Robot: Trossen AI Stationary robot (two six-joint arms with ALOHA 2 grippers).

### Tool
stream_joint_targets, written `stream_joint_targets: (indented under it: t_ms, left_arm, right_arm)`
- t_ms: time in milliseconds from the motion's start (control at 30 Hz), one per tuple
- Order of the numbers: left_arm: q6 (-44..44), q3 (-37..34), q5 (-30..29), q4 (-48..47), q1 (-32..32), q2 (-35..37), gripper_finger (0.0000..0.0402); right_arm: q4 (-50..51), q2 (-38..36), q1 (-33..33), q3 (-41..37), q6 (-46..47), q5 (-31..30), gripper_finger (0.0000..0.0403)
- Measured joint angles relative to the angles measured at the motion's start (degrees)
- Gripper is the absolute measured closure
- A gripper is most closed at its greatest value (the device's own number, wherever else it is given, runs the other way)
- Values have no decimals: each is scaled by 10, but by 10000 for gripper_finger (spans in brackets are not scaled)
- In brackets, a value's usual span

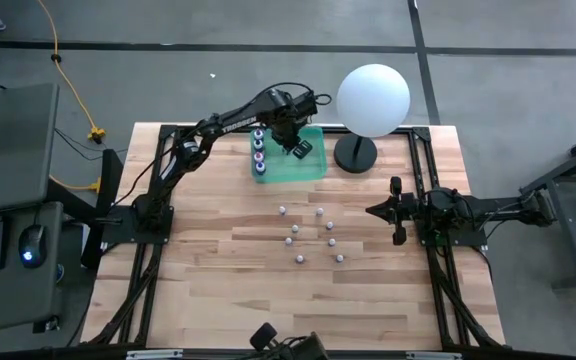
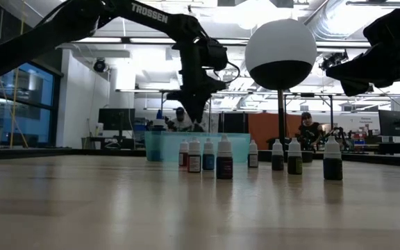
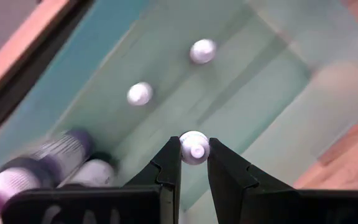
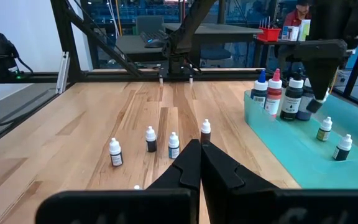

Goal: Pick & Place food coloring
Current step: Put the small brown food coloring bottle into the green bin

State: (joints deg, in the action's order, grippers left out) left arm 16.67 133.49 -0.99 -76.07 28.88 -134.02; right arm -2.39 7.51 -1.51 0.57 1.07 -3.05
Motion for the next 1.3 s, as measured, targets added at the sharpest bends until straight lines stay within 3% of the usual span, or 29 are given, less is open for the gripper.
stream_joint_targets:
  t_ms: [133, 600, 933, 1133, 1300]
  left_arm:
    - [1, -2, 12, 21, -2, -1, 351]
    - [62, -129, 35, 131, -12, -3, 351]
    - [93, -134, 12, 201, -27, -3, 351]
    - [93, -134, -43, 207, -35, -3, 351]
    - [93, -134, -37, 224, -39, -3, 351]
  right_arm:
    - [0, 0, 0, 0, 0, 0, 402]
    - [0, 0, 0, 0, 0, 0, 402]
    - [0, 0, 0, 0, 0, 0, 402]
    - [0, 0, 0, 0, 0, 0, 402]
    - [0, 0, 0, 0, 0, 0, 402]
